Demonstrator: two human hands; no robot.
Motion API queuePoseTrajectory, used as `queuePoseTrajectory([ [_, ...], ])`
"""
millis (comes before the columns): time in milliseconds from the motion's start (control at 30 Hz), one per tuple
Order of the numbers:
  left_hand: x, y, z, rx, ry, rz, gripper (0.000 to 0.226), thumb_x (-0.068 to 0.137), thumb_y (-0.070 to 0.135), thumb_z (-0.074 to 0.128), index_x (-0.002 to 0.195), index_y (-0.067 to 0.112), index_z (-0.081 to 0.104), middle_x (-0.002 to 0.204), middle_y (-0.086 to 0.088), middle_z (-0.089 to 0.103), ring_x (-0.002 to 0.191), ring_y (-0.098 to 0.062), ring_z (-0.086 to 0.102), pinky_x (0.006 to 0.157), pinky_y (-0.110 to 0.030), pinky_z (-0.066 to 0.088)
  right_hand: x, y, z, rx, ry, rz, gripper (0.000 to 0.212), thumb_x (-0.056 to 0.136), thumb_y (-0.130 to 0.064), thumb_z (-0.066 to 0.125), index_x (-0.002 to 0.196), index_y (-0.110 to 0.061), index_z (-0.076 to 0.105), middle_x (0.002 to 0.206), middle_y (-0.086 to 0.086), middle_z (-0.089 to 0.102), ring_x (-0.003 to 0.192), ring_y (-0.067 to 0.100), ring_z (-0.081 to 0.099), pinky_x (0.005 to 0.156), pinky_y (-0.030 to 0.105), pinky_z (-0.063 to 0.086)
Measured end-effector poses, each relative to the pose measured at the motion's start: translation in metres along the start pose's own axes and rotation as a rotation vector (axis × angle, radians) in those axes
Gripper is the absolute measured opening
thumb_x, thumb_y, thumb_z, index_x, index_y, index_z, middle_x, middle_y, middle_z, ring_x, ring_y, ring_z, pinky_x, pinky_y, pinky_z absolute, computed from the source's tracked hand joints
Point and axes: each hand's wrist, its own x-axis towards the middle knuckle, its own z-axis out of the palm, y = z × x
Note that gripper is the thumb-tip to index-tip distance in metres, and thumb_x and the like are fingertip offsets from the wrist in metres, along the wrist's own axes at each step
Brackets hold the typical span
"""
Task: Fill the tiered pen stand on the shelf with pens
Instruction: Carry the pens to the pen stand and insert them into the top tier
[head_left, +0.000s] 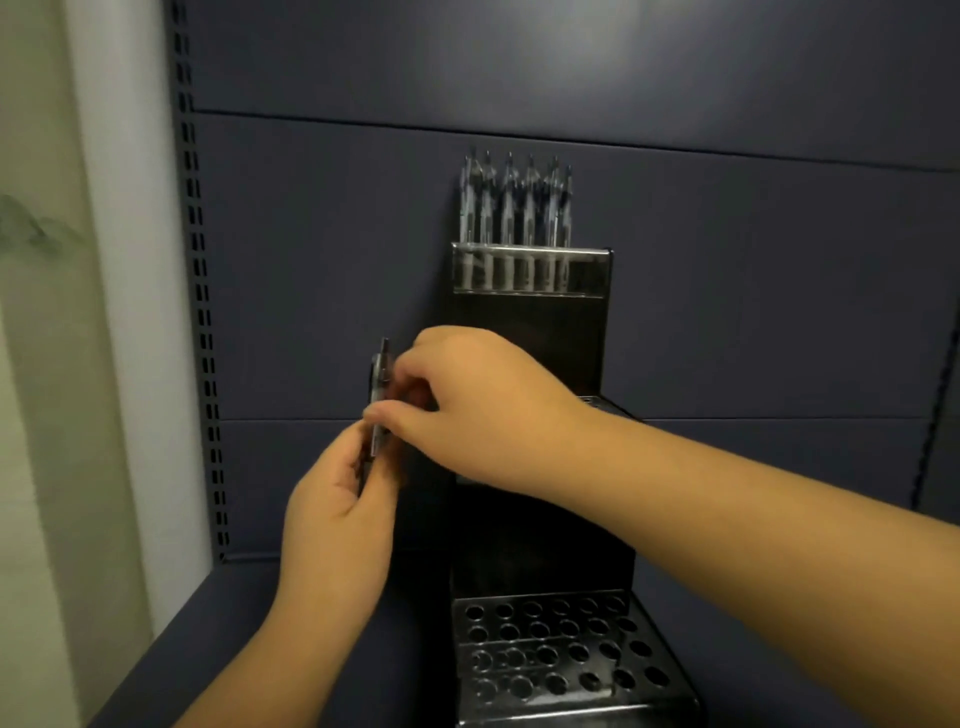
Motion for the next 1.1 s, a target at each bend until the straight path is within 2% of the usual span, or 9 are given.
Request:
queuePoseTrajectory([
  [167, 0.003, -0.004, -0.001, 0.06, -0.037, 0.02, 0.014, 0.097, 0.033, 0.055, 0.096, 0.046, 0.061, 0.083, 0.019, 0.069, 0.07, 0.005, 0.061, 0.059, -0.017, 0.043, -0.001, 0.001, 0.002, 0.507, 0.023, 0.168, 0.017, 0.091, -0.024, 0.071, 0.079, -0.013, 0.07, 0.068, -0.008, 0.066, 0.06, 0.0, 0.059, 0.061, 0.021, 0.05],
  [233, 0.004, -0.012, 0.002, 0.055, -0.057, -0.016, 0.017, 0.096, 0.029, 0.061, 0.101, 0.045, 0.059, 0.082, 0.018, 0.068, 0.072, 0.004, 0.062, 0.064, -0.019, 0.043, 0.005, 0.008, -0.007, 0.631, 0.142, 0.203, 0.014, 0.089, -0.019, 0.07, 0.084, -0.006, 0.07, 0.07, 0.002, 0.068, 0.062, 0.007, 0.061, 0.064, 0.031, 0.055],
  [400, 0.006, -0.03, 0.007, 0.096, -0.112, -0.088, 0.021, 0.096, 0.023, 0.061, 0.11, 0.038, 0.054, 0.067, 0.009, 0.061, 0.061, -0.001, 0.058, 0.066, -0.022, 0.042, 0.026, 0.048, -0.067, 0.624, 0.524, 0.197, 0.01, 0.093, -0.019, 0.062, 0.095, -0.012, 0.068, 0.092, 0.011, 0.076, 0.078, 0.019, 0.073, 0.067, 0.044, 0.059],
  [500, 0.011, -0.042, 0.006, 0.133, -0.105, -0.149, 0.018, 0.097, 0.021, 0.06, 0.11, 0.033, 0.055, 0.063, 0.009, 0.057, 0.058, -0.002, 0.056, 0.066, -0.025, 0.043, 0.033, 0.082, -0.108, 0.411, 0.655, 0.177, 0.016, 0.1, -0.016, 0.058, 0.113, -0.009, 0.064, 0.1, 0.006, 0.074, 0.087, 0.013, 0.074, 0.072, 0.034, 0.062],
  [567, 0.012, -0.047, 0.005, 0.161, -0.083, -0.179, 0.017, 0.097, 0.019, 0.06, 0.11, 0.03, 0.056, 0.06, 0.012, 0.055, 0.055, -0.001, 0.054, 0.065, -0.026, 0.042, 0.038, 0.104, -0.122, 0.329, 0.665, 0.224, 0.018, 0.101, -0.018, 0.055, 0.115, -0.009, 0.064, 0.101, 0.002, 0.073, 0.086, 0.008, 0.072, 0.071, 0.027, 0.062],
  [667, 0.011, -0.049, 0.002, 0.264, -0.072, -0.173, 0.02, 0.096, 0.021, 0.06, 0.111, 0.032, 0.053, 0.067, 0.013, 0.058, 0.06, -0.002, 0.057, 0.063, -0.027, 0.043, 0.047, 0.129, -0.132, 0.276, 0.658, 0.337, 0.022, 0.098, -0.019, 0.055, 0.109, -0.006, 0.068, 0.095, 0.008, 0.074, 0.08, 0.015, 0.073, 0.07, 0.036, 0.064],
  [800, 0.011, -0.051, -0.006, 0.701, -0.166, 0.08, 0.03, 0.093, 0.029, 0.062, 0.121, 0.034, 0.054, 0.093, 0.019, 0.054, 0.085, -0.002, 0.055, 0.072, -0.024, 0.045, 0.057, 0.143, -0.138, 0.211, 0.609, 0.428, 0.025, 0.095, -0.021, 0.056, 0.103, -0.001, 0.068, 0.092, 0.018, 0.075, 0.076, 0.025, 0.075, 0.073, 0.044, 0.064],
  [933, 0.016, -0.058, -0.013, 0.931, -0.283, 0.167, 0.03, 0.094, 0.033, 0.059, 0.124, 0.029, 0.059, 0.11, 0.017, 0.053, 0.106, -0.009, 0.052, 0.085, -0.023, 0.044, 0.065, 0.153, -0.133, 0.316, 0.463, 0.488, 0.016, 0.096, -0.015, 0.058, 0.101, -0.001, 0.064, 0.093, 0.022, 0.072, 0.073, 0.022, 0.073, 0.07, 0.035, 0.065],
  [1100, 0.018, -0.069, -0.016, 0.993, -0.374, 0.164, 0.032, 0.096, 0.036, 0.056, 0.128, 0.033, 0.057, 0.116, 0.017, 0.054, 0.11, -0.009, 0.05, 0.091, -0.024, 0.045, 0.074, 0.156, -0.135, 0.433, 0.445, 0.546, 0.036, 0.095, -0.013, 0.059, 0.127, 0.005, 0.057, 0.088, 0.018, 0.07, 0.061, 0.014, 0.069, 0.061, 0.026, 0.061],
])
